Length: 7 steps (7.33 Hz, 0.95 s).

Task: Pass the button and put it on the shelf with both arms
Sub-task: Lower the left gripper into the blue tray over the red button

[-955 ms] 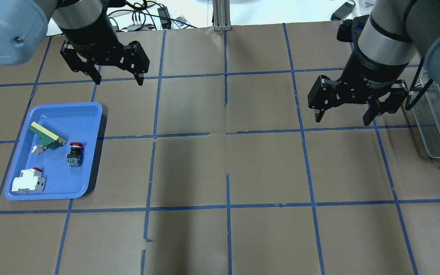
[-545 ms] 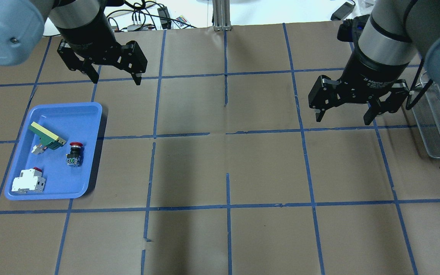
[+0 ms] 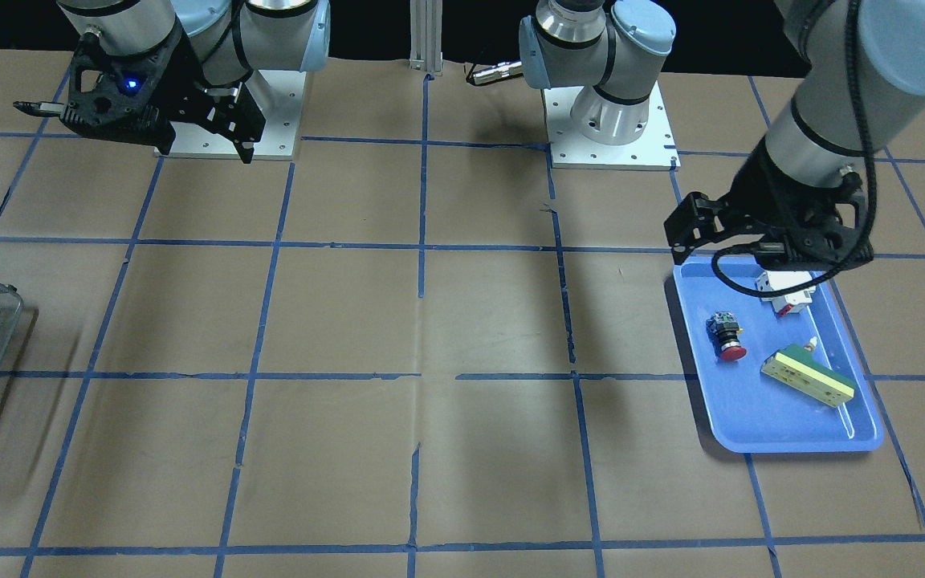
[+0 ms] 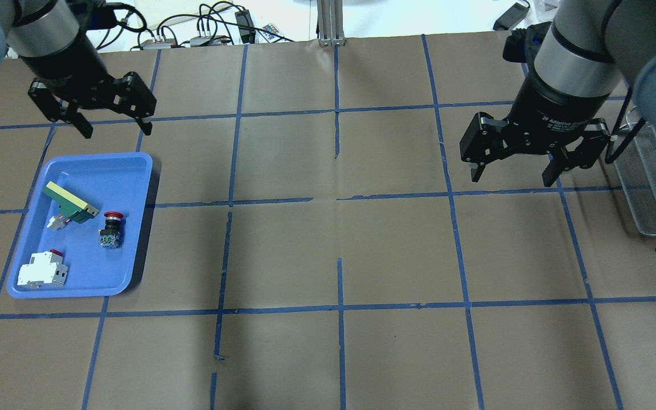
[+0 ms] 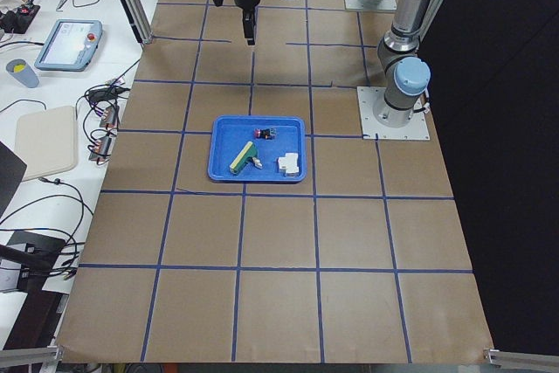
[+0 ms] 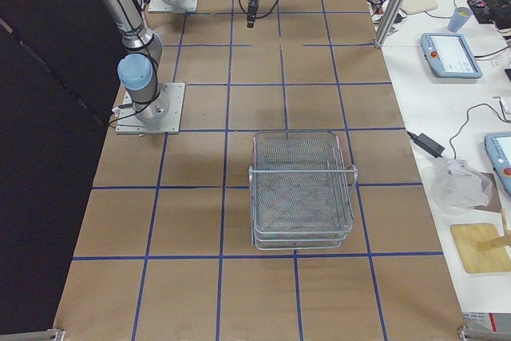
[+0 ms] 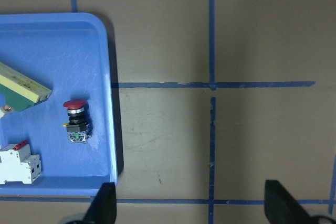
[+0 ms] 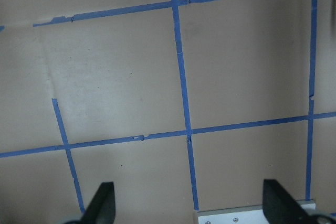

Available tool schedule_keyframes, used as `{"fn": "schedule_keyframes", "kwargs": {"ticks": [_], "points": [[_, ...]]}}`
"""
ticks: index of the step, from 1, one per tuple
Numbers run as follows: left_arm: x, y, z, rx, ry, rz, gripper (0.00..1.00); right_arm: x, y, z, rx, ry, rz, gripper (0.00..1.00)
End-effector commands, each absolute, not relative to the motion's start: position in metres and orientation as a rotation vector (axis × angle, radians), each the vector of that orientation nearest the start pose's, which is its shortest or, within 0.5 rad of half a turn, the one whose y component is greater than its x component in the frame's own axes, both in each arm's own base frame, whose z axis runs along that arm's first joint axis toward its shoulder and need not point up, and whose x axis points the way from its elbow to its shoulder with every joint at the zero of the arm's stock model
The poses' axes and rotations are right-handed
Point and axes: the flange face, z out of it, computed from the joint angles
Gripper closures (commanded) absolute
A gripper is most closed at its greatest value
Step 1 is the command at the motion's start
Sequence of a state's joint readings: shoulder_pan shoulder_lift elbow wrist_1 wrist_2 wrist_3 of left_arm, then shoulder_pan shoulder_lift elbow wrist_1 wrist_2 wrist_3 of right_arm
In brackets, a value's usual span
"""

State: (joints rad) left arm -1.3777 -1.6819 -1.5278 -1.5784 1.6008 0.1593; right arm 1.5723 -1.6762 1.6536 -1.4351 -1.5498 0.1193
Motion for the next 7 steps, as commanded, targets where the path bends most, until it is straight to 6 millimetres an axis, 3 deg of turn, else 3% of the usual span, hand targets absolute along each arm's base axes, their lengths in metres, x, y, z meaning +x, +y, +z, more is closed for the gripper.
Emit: {"fn": "schedule_keyframes", "kwargs": {"ticks": [1,2,3,5,7], "points": [[0.068,-0.546,0.391,-0.003,3.138,0.140,0.00,0.136,-0.434,0.485,0.184,3.115,0.177,0.00],[0.097,-0.542,0.342,0.097,3.135,0.107,0.00,0.136,-0.434,0.485,0.181,3.117,0.174,0.00],[0.107,-0.532,0.297,0.113,3.122,0.063,0.00,0.136,-0.434,0.485,0.181,3.118,0.179,0.00],[0.095,-0.503,0.225,0.122,3.135,0.096,0.00,0.137,-0.434,0.484,0.174,3.118,0.181,0.00],[0.099,-0.498,0.199,0.177,3.157,0.175,0.00,0.137,-0.434,0.485,0.172,3.118,0.174,0.00]]}}
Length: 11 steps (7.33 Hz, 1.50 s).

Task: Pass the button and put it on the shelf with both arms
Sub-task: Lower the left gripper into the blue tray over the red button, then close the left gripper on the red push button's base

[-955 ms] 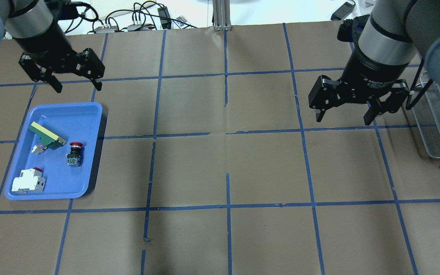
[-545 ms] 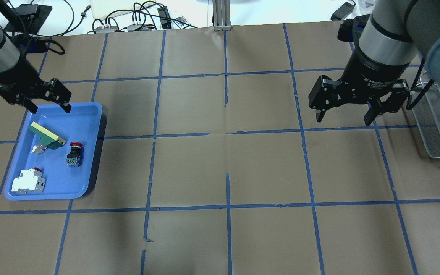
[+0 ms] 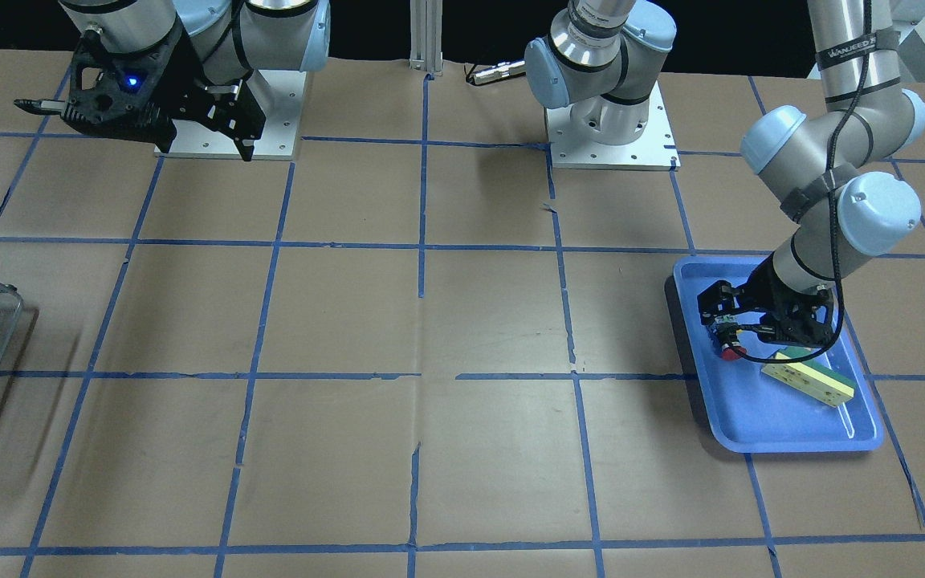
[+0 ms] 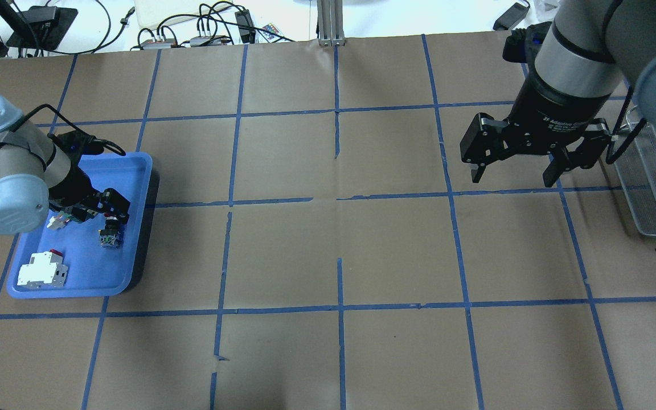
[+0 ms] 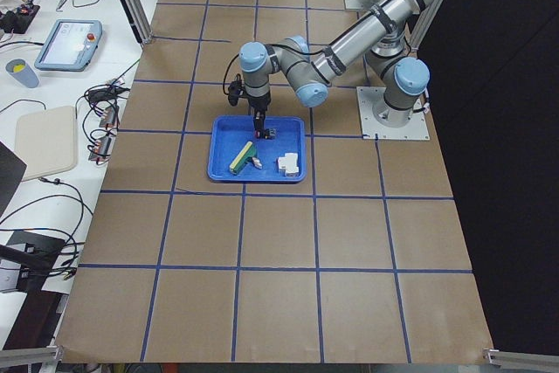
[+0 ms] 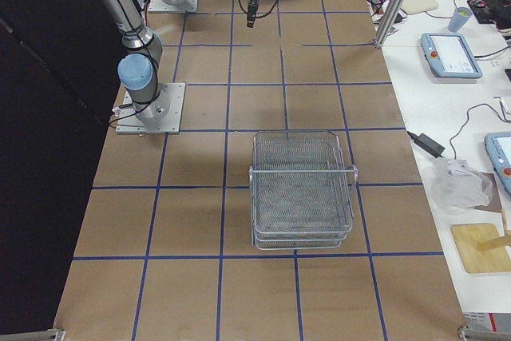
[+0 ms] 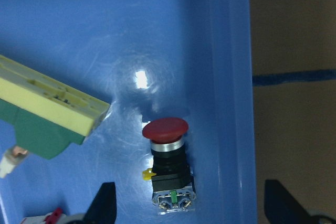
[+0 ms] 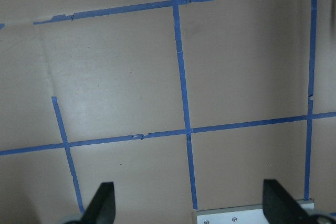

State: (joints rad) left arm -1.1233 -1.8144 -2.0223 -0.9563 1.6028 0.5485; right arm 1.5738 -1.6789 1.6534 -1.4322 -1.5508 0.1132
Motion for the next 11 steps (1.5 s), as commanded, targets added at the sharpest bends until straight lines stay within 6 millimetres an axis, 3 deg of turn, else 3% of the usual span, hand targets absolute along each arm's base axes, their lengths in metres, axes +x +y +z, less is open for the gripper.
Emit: {"fn": "schedule_keyframes", "kwargs": {"ticks": [1,5,7,9,11], "points": [[0.103,-0.500,0.194,0.171,3.159,0.187,0.00,0.137,-0.434,0.485,0.172,3.117,0.172,0.00],[0.126,-0.482,0.184,0.062,3.181,0.222,0.16,0.138,-0.434,0.485,0.170,3.109,0.172,0.00],[0.126,-0.482,0.180,0.077,3.186,0.237,0.70,0.138,-0.434,0.485,0.170,3.109,0.172,0.00],[0.126,-0.481,0.182,0.089,3.184,0.236,1.00,0.138,-0.434,0.485,0.167,3.108,0.174,0.00],[0.121,-0.491,0.203,0.454,3.139,0.158,1.00,0.137,-0.433,0.488,0.153,3.113,0.162,0.00]]}}
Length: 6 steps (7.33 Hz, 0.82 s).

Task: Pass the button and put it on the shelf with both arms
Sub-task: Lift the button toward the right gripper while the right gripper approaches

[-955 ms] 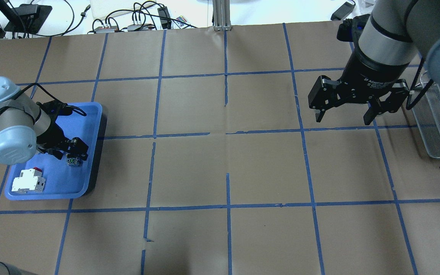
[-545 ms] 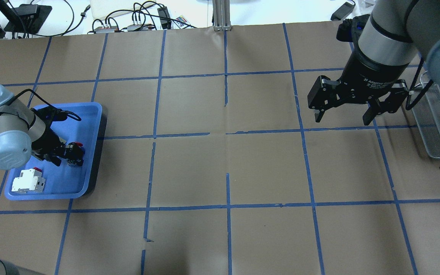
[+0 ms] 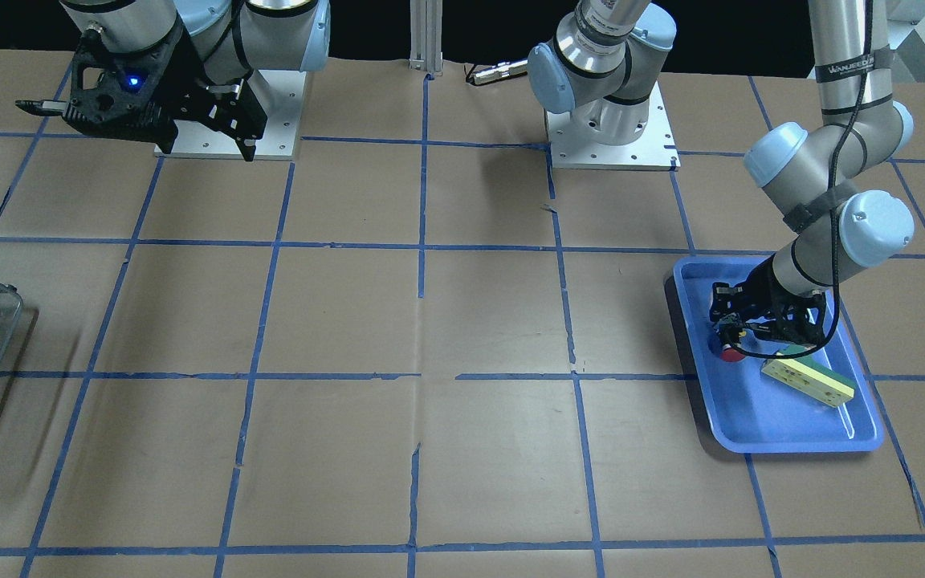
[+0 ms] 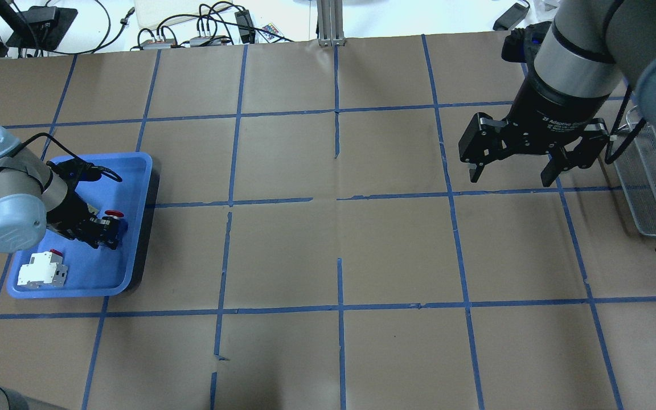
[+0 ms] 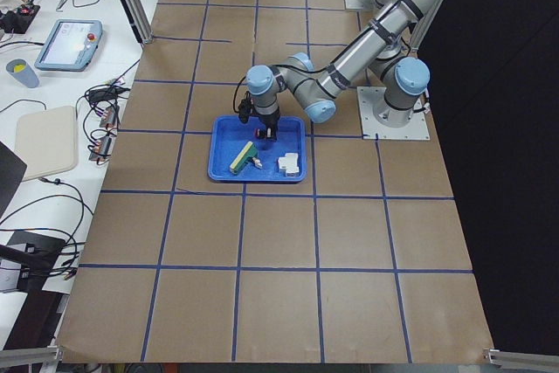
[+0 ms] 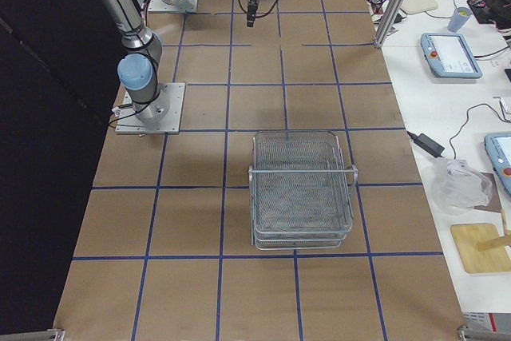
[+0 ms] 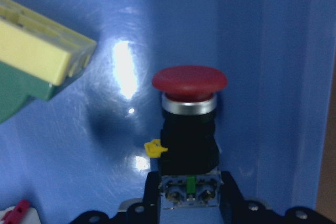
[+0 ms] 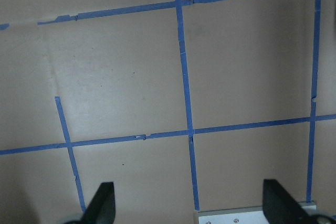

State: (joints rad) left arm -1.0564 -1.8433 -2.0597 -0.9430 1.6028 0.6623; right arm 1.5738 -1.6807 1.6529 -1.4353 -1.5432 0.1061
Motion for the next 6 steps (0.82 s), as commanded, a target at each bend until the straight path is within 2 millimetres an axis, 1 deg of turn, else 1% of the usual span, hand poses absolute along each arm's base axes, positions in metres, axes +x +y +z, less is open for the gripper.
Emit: {"fn": "schedule_keyframes", "kwargs": {"ticks": [1,2,3,4,5,6], "points": [[0.113,-0.507,0.223,0.650,3.087,0.106,1.00,0.139,-0.428,0.492,0.103,3.098,0.155,0.00],[0.082,-0.522,0.246,0.929,3.010,0.097,1.00,0.137,-0.432,0.490,0.014,3.086,0.147,0.00],[0.048,-0.532,0.270,1.157,2.940,0.116,1.00,0.135,-0.435,0.491,-0.178,3.033,0.121,0.00],[0.009,-0.541,0.293,1.355,2.876,0.149,1.00,0.130,-0.437,0.491,-0.227,3.006,0.111,0.00],[-0.040,-0.548,0.325,1.588,2.751,0.131,1.00,0.124,-0.440,0.492,-0.316,3.001,0.091,0.00],[-0.100,-0.546,0.353,1.791,2.622,0.110,1.00,0.122,-0.442,0.491,-0.504,2.969,0.067,0.00]]}}
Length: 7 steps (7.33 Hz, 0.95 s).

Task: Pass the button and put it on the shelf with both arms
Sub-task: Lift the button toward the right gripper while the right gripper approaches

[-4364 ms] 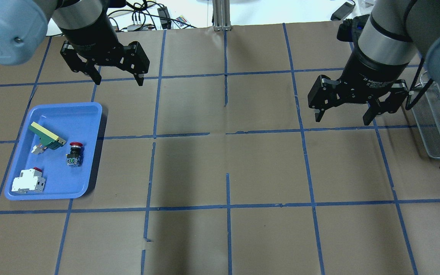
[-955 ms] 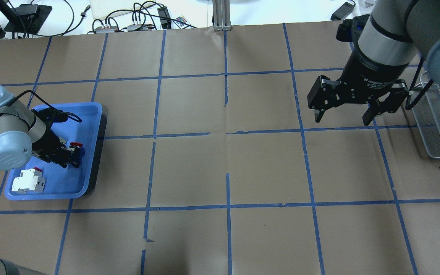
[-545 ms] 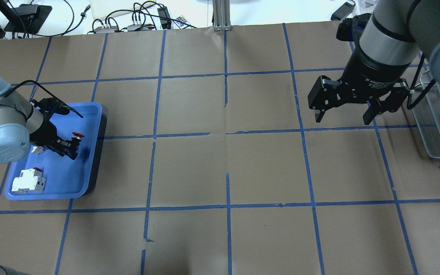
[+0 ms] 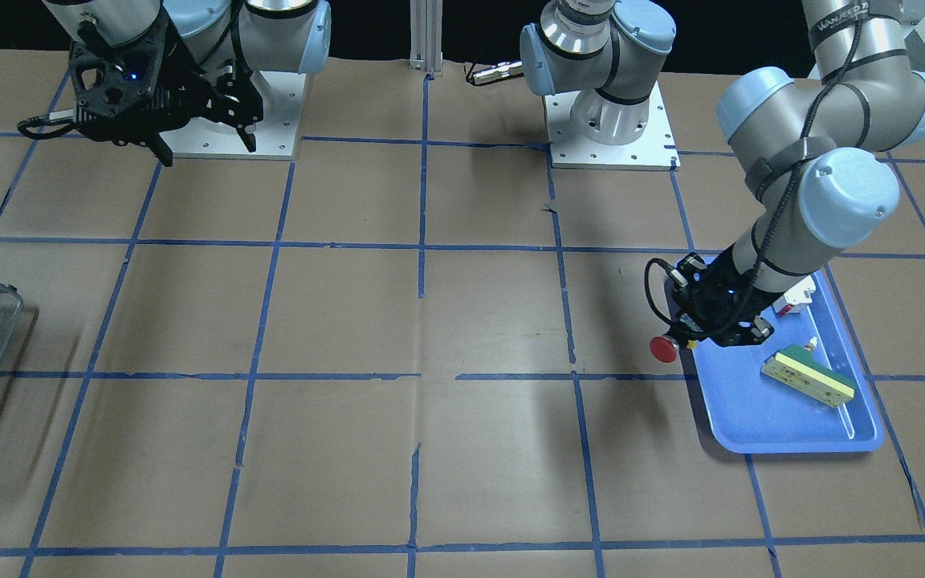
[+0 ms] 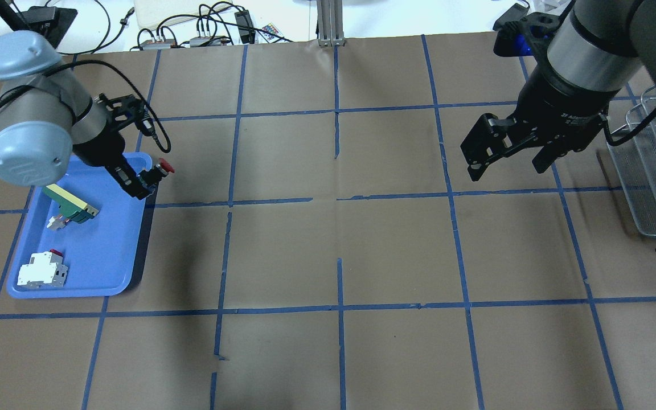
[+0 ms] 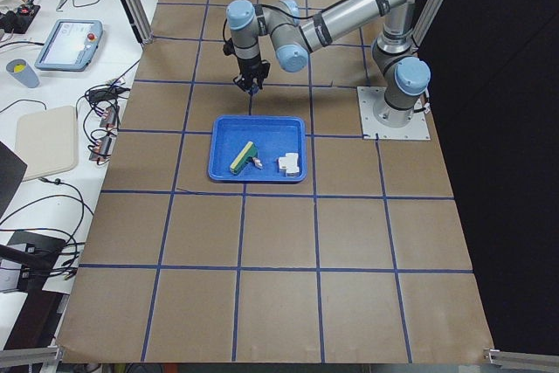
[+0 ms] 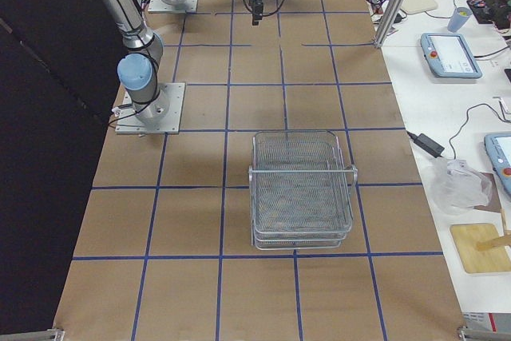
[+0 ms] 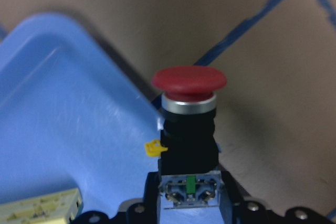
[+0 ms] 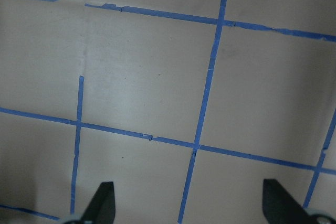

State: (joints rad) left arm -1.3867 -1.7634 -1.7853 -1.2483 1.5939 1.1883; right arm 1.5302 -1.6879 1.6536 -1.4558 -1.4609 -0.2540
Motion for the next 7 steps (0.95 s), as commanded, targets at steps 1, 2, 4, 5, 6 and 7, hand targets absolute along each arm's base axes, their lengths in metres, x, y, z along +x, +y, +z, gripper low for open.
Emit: {"fn": "schedule_keyframes", "kwargs": {"ticks": [1,2,4,5,6,7], "points": [[-0.154,-0.543,0.379,1.919,2.516,0.052,1.00,0.112,-0.451,0.489,-0.678,2.928,0.028,0.00],[-0.194,-0.541,0.398,2.033,2.479,-0.054,1.00,0.096,-0.455,0.489,-0.859,2.875,0.008,0.00],[-0.253,-0.530,0.421,2.221,2.408,-0.138,1.00,0.089,-0.461,0.491,-1.321,2.590,-0.140,0.00],[-0.286,-0.521,0.437,2.308,2.341,-0.150,1.00,0.091,-0.456,0.494,-1.410,2.535,-0.167,0.00],[-0.326,-0.507,0.458,2.397,2.262,-0.180,1.00,0.094,-0.459,0.486,-1.390,2.500,-0.175,0.00],[-0.352,-0.495,0.467,2.465,2.228,-0.207,1.00,0.099,-0.460,0.481,-1.361,2.442,-0.212,0.00]]}}
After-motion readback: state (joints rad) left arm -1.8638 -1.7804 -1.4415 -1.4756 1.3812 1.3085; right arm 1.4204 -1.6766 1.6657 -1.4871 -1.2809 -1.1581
